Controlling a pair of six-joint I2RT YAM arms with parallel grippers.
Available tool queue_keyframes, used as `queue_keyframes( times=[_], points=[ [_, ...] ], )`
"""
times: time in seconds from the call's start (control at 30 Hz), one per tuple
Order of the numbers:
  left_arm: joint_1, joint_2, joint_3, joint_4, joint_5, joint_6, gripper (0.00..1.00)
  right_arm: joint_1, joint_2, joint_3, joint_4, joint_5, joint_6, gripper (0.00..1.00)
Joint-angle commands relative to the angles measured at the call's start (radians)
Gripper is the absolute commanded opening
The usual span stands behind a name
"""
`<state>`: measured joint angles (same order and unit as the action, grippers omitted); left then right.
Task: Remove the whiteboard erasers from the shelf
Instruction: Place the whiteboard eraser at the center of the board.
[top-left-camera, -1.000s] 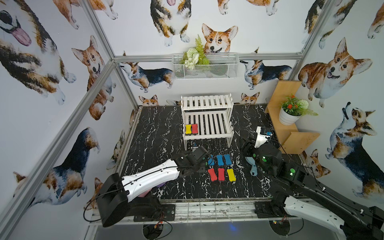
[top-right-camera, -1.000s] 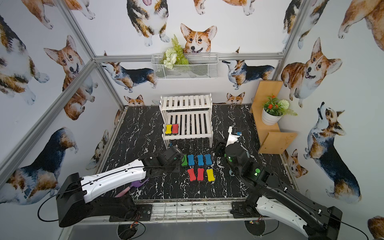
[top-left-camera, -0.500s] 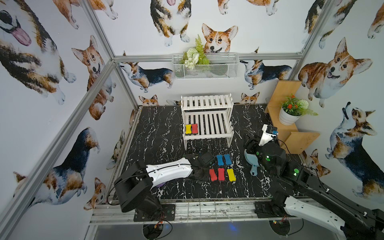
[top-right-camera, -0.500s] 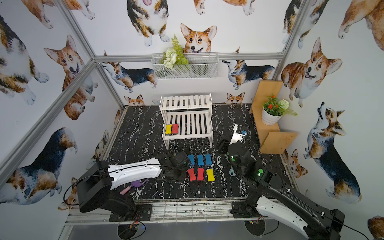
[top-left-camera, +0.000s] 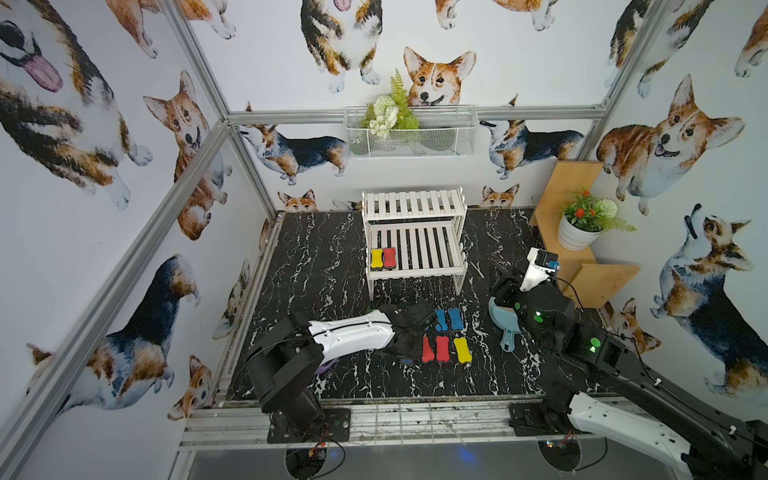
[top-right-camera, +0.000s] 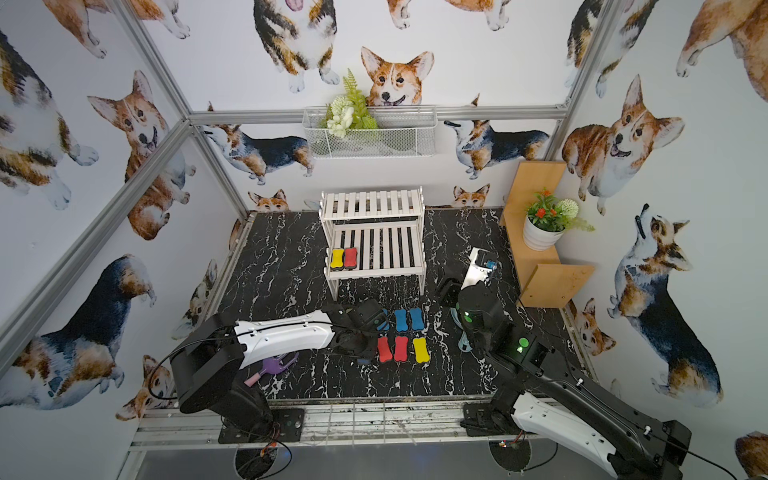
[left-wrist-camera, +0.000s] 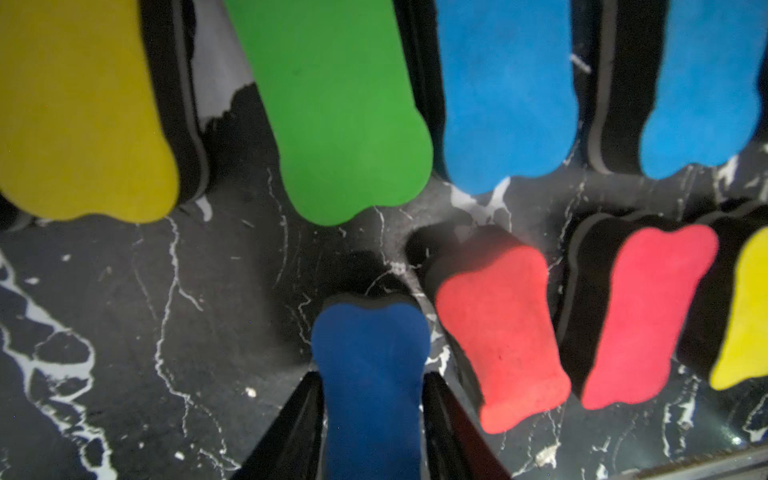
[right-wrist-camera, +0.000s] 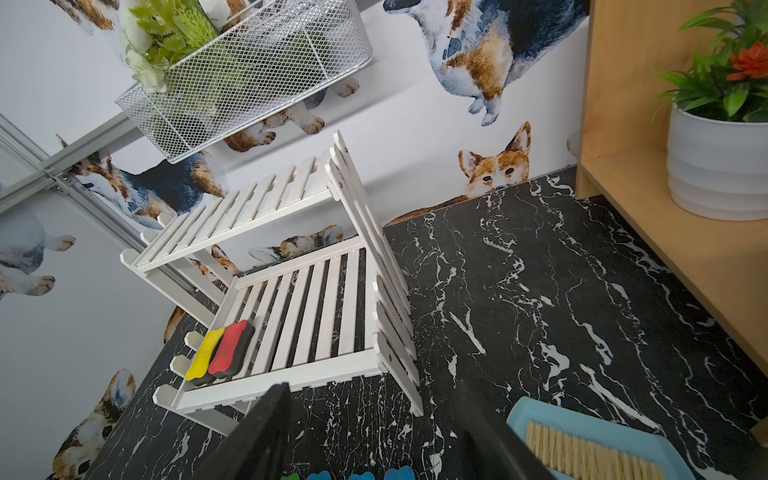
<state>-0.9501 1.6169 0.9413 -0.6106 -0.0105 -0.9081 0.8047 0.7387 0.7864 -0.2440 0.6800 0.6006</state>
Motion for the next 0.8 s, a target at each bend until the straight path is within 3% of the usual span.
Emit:
queue_keyframes(
  times=[0.0,0.13,0.37,0.6,0.77],
  points=[
    [-0.001,-0.014,0.001,-0.002,-0.01,0.015,0.52,-0.001,-0.004,0.009,-0.003,0.008,0.004,0.67],
    [-0.006,-0.07,0.001,-0.027,-0.045,0.002,0.54,-0.001,-0.008,0.009,-0.009,-0.004,0.014,0.68],
    [0.006,-0.283,0.04,-0.051,-0.159,0.041,0.65,-0.001,-0.025,-0.004,-0.014,-0.033,0.027,0.68],
    [0.215,-0.281,0.25,-0.107,-0.104,0.319,0.69,-0.001,-0.017,-0.009,-0.016,-0.06,0.039,0.68],
    [0.301,-0.203,0.389,-0.105,-0.145,0.406,0.69,-0.001,-0.015,-0.016,-0.01,-0.055,0.045,0.68]
  ],
)
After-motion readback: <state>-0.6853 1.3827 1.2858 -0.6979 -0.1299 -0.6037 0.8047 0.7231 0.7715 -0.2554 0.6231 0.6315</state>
